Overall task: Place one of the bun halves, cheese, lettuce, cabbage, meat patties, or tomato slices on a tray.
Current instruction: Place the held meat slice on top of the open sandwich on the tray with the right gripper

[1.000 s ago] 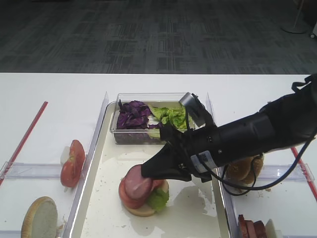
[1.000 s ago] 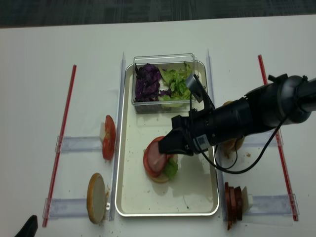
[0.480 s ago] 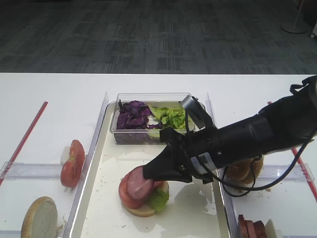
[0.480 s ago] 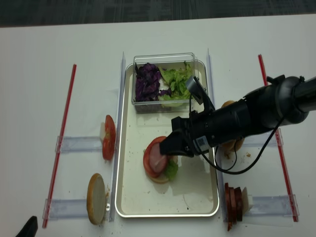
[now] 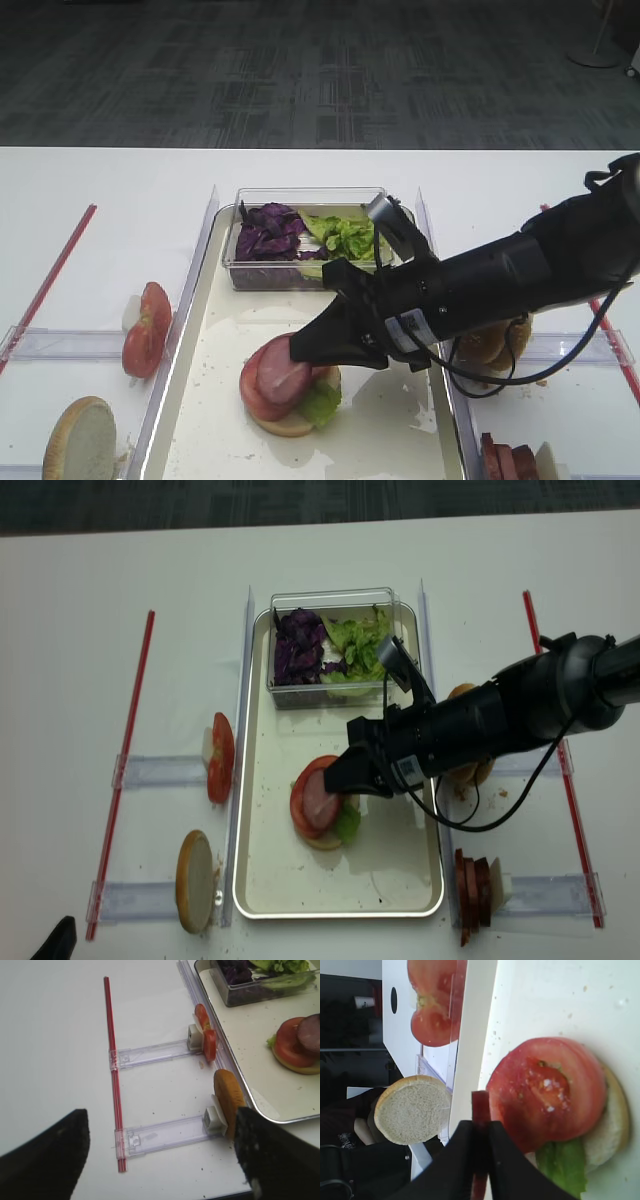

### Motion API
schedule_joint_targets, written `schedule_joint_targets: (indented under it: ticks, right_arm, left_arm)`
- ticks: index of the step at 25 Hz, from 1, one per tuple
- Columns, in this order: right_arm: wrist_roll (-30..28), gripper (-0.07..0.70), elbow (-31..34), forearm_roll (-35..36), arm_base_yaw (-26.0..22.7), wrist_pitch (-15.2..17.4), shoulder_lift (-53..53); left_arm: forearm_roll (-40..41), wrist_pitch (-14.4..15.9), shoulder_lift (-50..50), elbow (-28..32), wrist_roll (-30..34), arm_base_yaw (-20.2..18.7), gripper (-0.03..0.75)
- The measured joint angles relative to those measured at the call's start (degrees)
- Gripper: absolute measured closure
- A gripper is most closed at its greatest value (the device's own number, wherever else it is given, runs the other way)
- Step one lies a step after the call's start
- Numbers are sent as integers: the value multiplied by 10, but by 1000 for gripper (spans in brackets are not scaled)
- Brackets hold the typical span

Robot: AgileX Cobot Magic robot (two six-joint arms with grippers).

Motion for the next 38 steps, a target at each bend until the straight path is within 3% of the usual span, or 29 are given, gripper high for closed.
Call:
schedule_joint_targets:
  ticks: [25, 38]
  right_arm:
    - [0, 524, 0, 2, 0, -15, 0]
    - [0, 443, 0, 2, 0, -15, 0]
  left_arm:
    - [0, 0, 0, 0, 0, 0, 170]
    - [0, 0, 0, 0, 0, 0, 170]
